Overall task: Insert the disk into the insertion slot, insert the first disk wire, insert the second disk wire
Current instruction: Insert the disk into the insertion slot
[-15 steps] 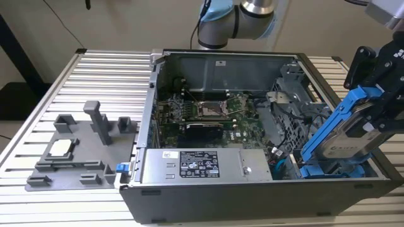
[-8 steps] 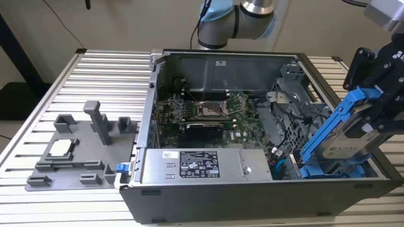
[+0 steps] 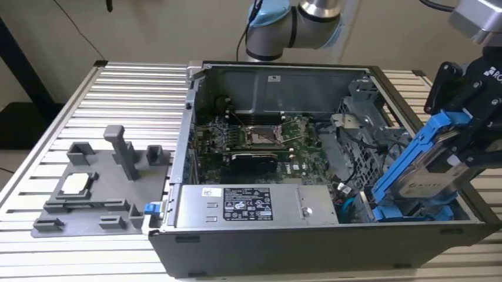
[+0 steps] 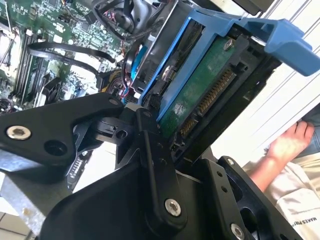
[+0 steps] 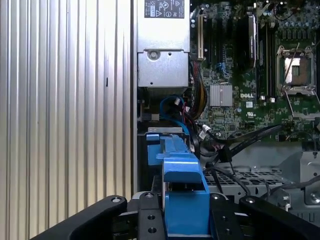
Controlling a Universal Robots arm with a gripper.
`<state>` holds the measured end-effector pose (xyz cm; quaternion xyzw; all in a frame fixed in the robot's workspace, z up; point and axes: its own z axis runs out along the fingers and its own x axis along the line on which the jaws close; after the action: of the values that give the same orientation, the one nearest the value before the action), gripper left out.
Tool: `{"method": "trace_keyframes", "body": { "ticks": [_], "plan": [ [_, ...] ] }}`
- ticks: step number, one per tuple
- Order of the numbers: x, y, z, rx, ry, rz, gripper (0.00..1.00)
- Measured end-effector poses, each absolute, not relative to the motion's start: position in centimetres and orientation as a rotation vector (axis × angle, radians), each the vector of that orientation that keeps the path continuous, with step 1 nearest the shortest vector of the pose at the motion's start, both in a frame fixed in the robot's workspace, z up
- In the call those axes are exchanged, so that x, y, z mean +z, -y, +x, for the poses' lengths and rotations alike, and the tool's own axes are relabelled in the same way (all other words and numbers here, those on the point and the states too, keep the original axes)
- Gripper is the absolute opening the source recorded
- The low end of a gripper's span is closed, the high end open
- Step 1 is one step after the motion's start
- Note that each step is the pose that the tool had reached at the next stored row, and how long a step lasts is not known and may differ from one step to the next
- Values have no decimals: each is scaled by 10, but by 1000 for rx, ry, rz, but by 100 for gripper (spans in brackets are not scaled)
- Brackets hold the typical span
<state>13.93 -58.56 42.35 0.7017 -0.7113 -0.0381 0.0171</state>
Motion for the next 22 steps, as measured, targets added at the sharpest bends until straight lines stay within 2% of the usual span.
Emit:
{"method": "trace_keyframes", "body": {
  "ticks": [22],
  "plan": [
    [389,575,139,-119,2211,2181,32]
  ]
}}
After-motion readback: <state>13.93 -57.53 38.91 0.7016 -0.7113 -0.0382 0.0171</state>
